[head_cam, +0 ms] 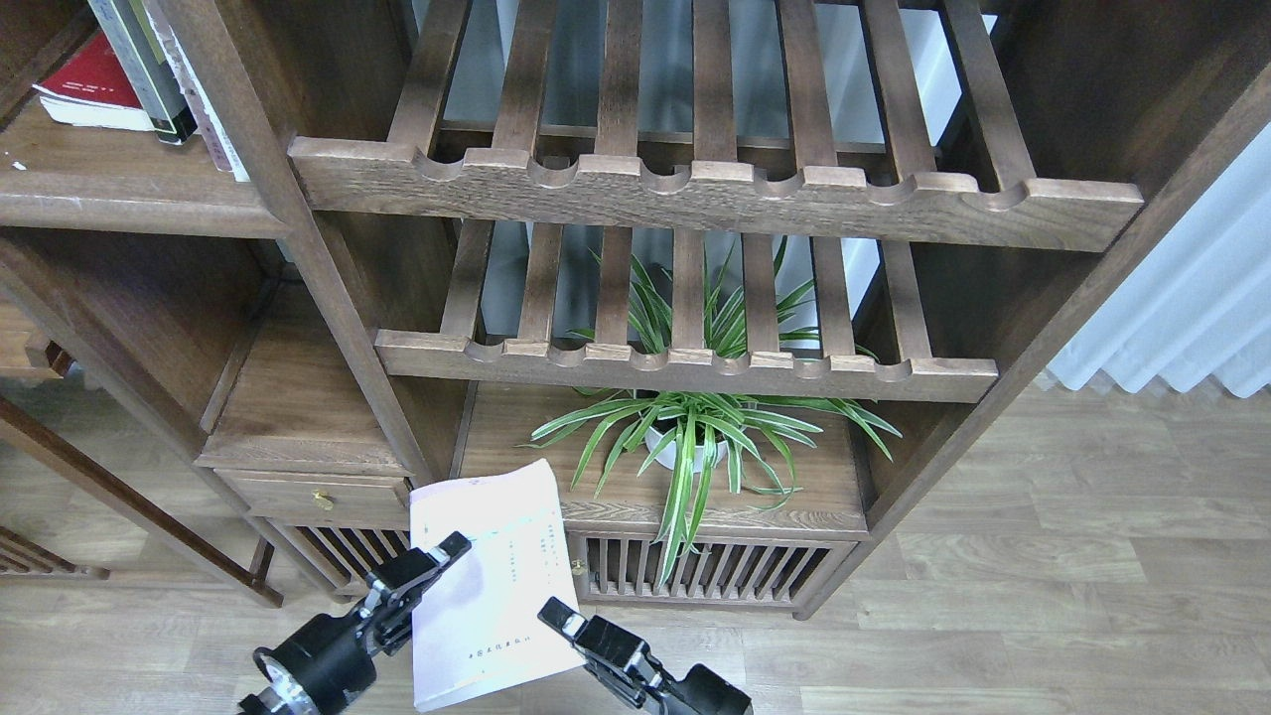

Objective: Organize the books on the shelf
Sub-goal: 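Grasp the white booklet with the left gripper from the right gripper, then carry the white booklet with the left gripper into the side compartment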

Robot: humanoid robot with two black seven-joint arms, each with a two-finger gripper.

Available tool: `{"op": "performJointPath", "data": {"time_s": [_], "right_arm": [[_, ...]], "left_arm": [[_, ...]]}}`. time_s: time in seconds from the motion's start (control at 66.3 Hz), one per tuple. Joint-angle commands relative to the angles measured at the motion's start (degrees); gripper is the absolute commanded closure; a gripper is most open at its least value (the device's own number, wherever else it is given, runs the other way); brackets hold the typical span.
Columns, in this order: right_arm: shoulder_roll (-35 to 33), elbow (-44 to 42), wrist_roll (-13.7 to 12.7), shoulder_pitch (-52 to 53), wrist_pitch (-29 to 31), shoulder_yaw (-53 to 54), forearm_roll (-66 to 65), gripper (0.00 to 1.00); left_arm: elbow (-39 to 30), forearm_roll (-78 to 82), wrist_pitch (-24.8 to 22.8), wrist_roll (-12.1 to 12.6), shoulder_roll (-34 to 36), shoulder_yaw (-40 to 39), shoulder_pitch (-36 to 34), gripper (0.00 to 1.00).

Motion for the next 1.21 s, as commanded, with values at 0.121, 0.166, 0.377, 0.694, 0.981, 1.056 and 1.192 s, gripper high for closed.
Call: {"op": "performJointPath", "data": {"time_s": [0.121,0.166,0.377,0.694,0.981,1.056,1.192], "right_arm": [[0.2,0.0,0.0,0.4,0.0,-0.2,-1.8,0.10],[0.2,0.1,0.0,0.3,0.0,-0.2,-1.8,0.07],[0.2,-0.2,-0.1,0.5,0.0,0.1,-2.1,0.05],[0.2,-0.7,-0.1,0.5,0.0,0.2,-2.1,0.05],[0.2,-1.4,-0.2,0.3,0.0,0.2,-2.1,0.05],[0.2,-1.5,-0.3,0.3,0.0,0.2,-2.1,0.05],[0.2,-1.5,-0.2,0.3,0.0,0.2,-2.1,0.05]], "left_arm": [[-1.5,0.6,-0.3,0.4,1.3,-2.0,0.4,0.93],[-2.1,0.6,-0.3,0.6,2.9,-3.2,0.7,0.93],[-10.6,0.5,-0.3,1.0,14.3,-15.2,7.2,0.93],[-17.9,0.4,-0.3,0.9,24.1,-33.0,12.5,0.92],[-18.3,0.6,-0.3,4.7,30.3,-46.1,12.8,0.93],[-18.4,0.5,-0.3,5.8,32.2,-48.8,12.5,0.93],[-17.7,0.7,-0.3,6.3,35.7,-52.4,11.8,0.93]]}}
